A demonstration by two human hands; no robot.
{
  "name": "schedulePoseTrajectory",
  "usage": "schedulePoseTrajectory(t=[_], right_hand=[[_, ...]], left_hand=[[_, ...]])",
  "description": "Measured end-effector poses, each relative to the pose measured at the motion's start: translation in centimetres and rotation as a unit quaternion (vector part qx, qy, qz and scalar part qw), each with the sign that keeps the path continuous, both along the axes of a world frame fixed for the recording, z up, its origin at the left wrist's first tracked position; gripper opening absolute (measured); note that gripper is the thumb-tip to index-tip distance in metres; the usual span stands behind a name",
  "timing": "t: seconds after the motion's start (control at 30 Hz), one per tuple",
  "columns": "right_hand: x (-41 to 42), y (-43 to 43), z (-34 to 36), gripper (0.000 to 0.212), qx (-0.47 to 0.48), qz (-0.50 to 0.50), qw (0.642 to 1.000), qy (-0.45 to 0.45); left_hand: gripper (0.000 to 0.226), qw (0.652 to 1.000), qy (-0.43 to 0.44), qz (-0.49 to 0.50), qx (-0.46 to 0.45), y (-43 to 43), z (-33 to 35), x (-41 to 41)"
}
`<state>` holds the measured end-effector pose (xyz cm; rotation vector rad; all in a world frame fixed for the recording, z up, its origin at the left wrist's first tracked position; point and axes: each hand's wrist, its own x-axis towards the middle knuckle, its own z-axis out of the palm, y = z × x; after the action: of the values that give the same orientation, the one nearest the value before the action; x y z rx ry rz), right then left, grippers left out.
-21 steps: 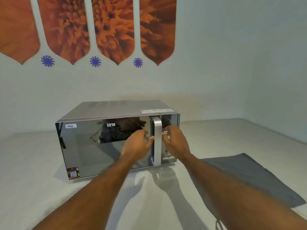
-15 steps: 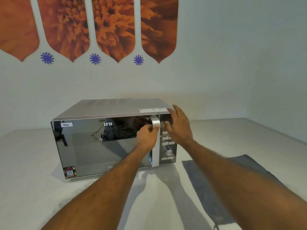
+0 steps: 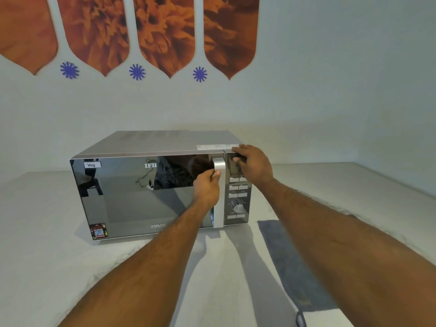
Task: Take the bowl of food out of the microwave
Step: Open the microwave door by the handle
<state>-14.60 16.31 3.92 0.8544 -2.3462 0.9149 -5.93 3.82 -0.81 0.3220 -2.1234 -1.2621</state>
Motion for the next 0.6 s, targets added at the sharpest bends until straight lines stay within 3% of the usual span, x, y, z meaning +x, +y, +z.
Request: schedulePoseTrajectory(t=[0.37, 0.6], right_hand=[[-0.2, -0.2, -0.3, 0.038, 0.000, -0.006, 1.000, 0.005], [-0.1, -0.4, -2.4, 0.048, -0.005, -0.021, 0.999, 0.033]], left_hand=[[0.023, 0.994, 0.048, -0.101, 0.001, 0.8, -1.2, 6.7], [0.023, 0.988, 0.123, -0.097, 0.011, 1.9, -4.1, 15.2]])
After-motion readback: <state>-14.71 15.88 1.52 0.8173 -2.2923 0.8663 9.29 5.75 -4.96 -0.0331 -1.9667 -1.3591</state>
